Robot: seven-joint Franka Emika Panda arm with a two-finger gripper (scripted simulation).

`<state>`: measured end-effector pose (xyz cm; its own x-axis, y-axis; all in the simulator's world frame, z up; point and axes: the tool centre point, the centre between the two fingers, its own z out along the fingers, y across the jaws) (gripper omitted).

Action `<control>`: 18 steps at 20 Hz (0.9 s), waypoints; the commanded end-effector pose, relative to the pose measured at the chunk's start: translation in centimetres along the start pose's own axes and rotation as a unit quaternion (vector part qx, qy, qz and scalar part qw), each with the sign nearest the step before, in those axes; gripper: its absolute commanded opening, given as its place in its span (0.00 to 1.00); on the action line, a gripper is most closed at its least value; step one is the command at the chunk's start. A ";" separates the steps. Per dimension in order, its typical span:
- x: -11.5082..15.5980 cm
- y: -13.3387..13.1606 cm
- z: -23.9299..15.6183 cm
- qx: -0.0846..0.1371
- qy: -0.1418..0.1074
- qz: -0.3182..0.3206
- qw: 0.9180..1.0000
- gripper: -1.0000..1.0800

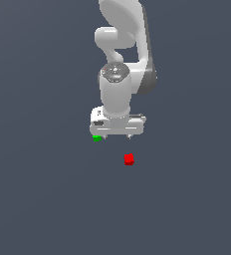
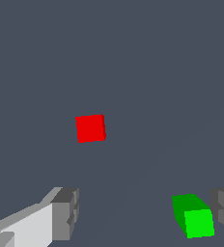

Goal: Stack the red cube on top of the green cube.

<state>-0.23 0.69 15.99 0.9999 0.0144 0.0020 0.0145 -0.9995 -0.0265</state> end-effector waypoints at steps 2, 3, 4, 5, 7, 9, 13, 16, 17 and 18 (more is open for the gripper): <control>0.0 0.0 0.0 0.000 0.000 0.000 1.000 0.96; 0.0 -0.1 0.1 0.000 0.000 -0.001 1.000 0.96; 0.1 -0.1 0.2 0.000 0.000 -0.001 1.000 0.96; 0.2 -0.2 0.4 -0.001 0.000 -0.002 1.000 0.96; 0.4 -0.5 0.9 -0.001 0.000 -0.005 1.000 0.96; 0.7 -1.0 1.6 -0.002 0.000 -0.010 1.000 0.96; 1.5 -2.2 3.7 -0.005 -0.001 -0.021 1.000 0.96; 2.3 -3.3 5.6 -0.007 -0.001 -0.032 0.999 0.96; 2.5 -3.7 6.1 -0.008 -0.001 -0.036 0.999 0.96; 2.7 -4.0 6.7 -0.009 -0.001 -0.039 0.999 0.96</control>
<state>2.10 4.32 10.30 0.9967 0.0816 0.0008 0.0816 -0.9966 -0.0111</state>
